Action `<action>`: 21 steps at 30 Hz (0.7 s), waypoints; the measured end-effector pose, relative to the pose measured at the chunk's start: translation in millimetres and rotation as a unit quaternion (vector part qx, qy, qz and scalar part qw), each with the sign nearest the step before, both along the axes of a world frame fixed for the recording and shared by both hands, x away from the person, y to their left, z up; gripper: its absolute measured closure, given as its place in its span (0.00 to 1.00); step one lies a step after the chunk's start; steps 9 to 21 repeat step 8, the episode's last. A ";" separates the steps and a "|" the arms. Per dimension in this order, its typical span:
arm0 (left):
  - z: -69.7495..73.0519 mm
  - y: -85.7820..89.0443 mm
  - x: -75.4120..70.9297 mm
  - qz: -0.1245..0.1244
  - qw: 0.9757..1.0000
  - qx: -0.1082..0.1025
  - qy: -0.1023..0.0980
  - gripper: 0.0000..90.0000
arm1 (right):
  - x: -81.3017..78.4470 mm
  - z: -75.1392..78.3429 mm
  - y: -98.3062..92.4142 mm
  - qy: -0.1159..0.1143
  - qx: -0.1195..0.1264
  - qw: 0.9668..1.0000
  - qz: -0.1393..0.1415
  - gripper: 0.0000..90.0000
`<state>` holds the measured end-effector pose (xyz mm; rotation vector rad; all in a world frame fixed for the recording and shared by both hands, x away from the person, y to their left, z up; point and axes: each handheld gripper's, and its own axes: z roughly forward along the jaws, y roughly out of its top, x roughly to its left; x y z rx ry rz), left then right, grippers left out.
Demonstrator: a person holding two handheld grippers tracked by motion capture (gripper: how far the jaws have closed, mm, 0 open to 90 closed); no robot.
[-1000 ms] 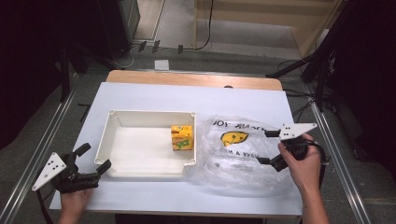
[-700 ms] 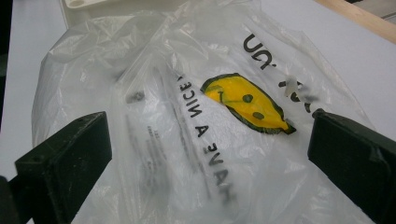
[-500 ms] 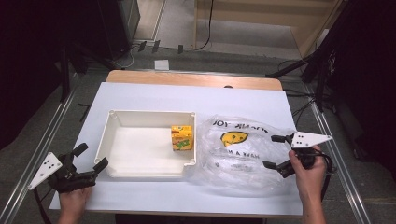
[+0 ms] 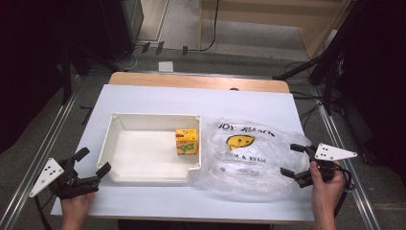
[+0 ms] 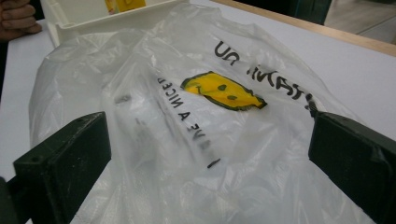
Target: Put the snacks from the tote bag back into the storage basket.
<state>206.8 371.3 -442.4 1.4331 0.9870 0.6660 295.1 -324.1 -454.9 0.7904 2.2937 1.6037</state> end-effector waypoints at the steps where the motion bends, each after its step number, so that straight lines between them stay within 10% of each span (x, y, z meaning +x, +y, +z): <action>1: 0.0 -0.3 -0.5 0.002 1.000 -0.001 -0.001 0.00 | -0.7 -0.9 -0.6 -0.002 0.003 1.000 -0.004 0.00; 21: 0.2 -0.6 -0.5 0.001 1.000 0.001 -0.007 0.00 | -3.2 0.0 -1.9 -0.011 0.018 1.000 -0.019 0.03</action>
